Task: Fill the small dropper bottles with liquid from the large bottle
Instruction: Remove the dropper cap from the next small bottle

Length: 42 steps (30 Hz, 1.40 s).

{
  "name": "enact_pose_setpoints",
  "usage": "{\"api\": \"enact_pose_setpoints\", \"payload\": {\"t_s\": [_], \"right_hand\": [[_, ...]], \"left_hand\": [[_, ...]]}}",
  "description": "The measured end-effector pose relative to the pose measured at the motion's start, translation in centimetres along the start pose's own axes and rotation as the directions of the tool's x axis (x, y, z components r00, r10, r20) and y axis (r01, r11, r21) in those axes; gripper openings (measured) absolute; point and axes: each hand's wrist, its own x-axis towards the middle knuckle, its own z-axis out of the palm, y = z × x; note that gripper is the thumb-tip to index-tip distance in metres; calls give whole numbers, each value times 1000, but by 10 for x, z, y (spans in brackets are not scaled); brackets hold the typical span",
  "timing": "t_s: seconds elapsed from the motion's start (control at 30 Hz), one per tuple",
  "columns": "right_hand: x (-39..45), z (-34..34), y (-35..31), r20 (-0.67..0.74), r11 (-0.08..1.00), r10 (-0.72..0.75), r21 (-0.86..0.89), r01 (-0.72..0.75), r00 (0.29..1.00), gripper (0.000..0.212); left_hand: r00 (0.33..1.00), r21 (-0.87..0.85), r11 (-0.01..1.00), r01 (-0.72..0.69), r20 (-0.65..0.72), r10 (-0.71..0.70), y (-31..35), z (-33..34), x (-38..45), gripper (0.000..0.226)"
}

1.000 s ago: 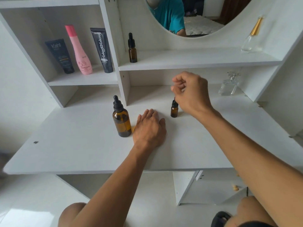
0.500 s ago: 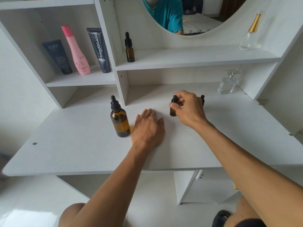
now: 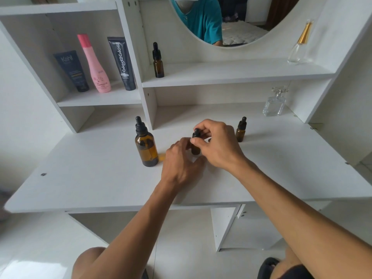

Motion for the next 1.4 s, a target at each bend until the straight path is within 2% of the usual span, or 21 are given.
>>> {"api": "enact_pose_setpoints", "payload": {"t_s": [0.2, 0.5, 0.73, 1.0, 1.2, 1.4], "right_hand": [[-10, 7, -4, 44, 1000, 17, -25, -15, 999, 18], [-6, 4, -9, 59, 997, 5, -75, 0, 998, 20], [1, 1, -13, 140, 992, 40, -126, -22, 989, 17], [8, -10, -22, 266, 978, 0, -202, 56, 964, 16], [10, -15, -23, 346, 975, 1, -210, 77, 938, 28], [9, -16, -25, 316, 945, 11, -312, 93, 949, 20]], "left_hand": [[999, -66, 997, 35, -24, -37, -4, -5, -5, 28], [998, -113, 993, 18, -62, -25, -9, -3, -5, 8], [998, -125, 992, 10, -58, -18, -9, -4, -2, 9], [999, -143, 990, 9, -51, -17, -8, -5, -1, 14], [999, -122, 993, -4, -54, -2, -11, -5, 0, 18], [998, -132, 991, 16, -56, -24, -13, -4, 0, 17]]}}
